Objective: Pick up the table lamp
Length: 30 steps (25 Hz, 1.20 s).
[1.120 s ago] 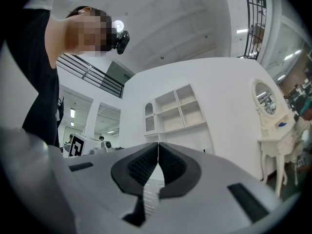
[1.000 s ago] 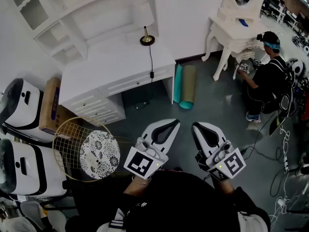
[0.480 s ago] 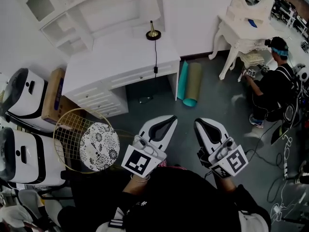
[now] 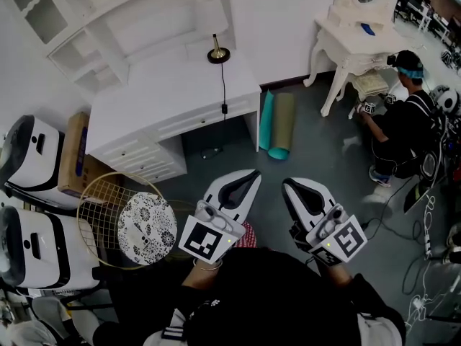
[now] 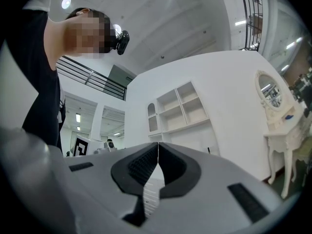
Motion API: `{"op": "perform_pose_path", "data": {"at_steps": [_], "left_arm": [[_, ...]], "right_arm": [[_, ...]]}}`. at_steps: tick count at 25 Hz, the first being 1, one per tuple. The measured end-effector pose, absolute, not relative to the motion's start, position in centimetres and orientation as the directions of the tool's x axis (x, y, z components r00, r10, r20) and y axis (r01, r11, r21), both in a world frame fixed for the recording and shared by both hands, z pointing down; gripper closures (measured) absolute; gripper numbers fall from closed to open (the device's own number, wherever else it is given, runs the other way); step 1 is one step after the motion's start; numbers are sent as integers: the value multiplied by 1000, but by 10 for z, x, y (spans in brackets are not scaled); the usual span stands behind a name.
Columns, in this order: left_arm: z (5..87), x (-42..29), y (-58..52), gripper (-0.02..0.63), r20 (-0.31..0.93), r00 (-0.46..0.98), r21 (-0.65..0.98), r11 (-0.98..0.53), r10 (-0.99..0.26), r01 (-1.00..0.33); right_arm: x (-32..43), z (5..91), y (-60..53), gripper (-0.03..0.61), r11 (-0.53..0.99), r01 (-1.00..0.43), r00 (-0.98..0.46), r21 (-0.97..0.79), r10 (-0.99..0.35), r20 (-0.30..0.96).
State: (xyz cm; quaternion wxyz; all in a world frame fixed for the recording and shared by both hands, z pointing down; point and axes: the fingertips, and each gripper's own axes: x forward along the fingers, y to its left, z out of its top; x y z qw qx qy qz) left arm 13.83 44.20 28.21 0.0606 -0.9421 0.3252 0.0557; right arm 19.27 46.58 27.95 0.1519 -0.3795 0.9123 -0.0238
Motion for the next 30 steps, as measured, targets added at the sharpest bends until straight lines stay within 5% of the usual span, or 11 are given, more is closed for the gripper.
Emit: {"op": "perform_pose_path", "data": {"at_steps": [30], "left_arm": [[290,108,351,601,-142,798,-47,-801,-586,-597]], "right_arm": [[166,285,375,563,672,-718,-634,-180,-739,-229]]}}
